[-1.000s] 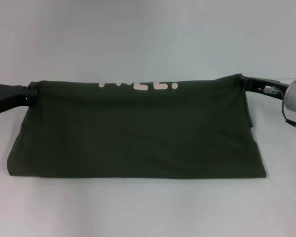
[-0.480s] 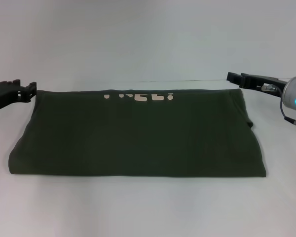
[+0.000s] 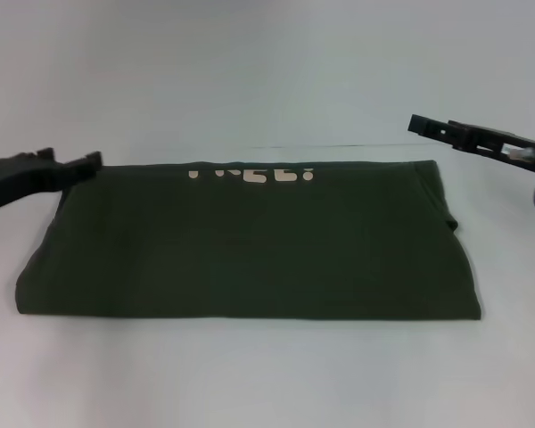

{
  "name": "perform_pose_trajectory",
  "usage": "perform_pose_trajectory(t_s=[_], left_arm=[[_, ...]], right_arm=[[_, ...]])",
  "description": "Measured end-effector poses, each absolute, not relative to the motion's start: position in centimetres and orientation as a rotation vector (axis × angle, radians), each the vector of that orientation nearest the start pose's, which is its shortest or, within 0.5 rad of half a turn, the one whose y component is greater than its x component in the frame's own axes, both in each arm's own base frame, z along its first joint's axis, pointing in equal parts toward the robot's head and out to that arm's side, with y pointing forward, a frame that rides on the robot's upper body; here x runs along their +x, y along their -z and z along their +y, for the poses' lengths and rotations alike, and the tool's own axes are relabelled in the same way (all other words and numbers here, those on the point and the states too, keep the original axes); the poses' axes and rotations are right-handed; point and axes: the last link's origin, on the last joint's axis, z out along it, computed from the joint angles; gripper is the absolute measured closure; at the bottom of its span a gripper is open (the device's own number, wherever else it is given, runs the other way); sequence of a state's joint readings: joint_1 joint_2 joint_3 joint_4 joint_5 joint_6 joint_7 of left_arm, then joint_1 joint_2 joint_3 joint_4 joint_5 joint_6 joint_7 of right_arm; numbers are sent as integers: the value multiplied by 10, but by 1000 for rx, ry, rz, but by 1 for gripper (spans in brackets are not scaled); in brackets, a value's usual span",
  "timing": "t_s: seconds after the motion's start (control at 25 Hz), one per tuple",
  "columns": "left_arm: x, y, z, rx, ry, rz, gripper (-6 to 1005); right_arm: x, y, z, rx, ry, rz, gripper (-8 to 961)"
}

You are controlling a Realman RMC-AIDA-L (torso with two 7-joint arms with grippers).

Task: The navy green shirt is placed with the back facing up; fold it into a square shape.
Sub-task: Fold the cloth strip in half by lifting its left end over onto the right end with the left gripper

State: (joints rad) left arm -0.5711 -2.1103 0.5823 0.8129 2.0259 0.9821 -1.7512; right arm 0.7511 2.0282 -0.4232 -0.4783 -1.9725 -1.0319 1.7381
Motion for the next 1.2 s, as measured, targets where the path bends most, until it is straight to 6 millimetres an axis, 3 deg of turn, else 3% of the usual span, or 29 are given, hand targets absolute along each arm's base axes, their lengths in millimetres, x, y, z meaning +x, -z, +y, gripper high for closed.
perform_pose_trajectory(t_s=[0.24, 0.52, 0.72, 1.2], left_arm=[[-280, -64, 371, -2196, 707, -1085, 138], [-293, -61, 352, -2182, 709, -1325, 88], [-306, -59, 342, -2112, 693, -1493, 85], [-341, -64, 326, -1959, 646, -1792, 90]], right_arm=[[265, -49, 407, -2186, -910, 1181, 79], [276, -49, 387, -2306, -829, 1196, 40], [274, -44, 385, -2343, -802, 1187, 42], [244, -17, 389, -2565, -663, 1073, 48]])
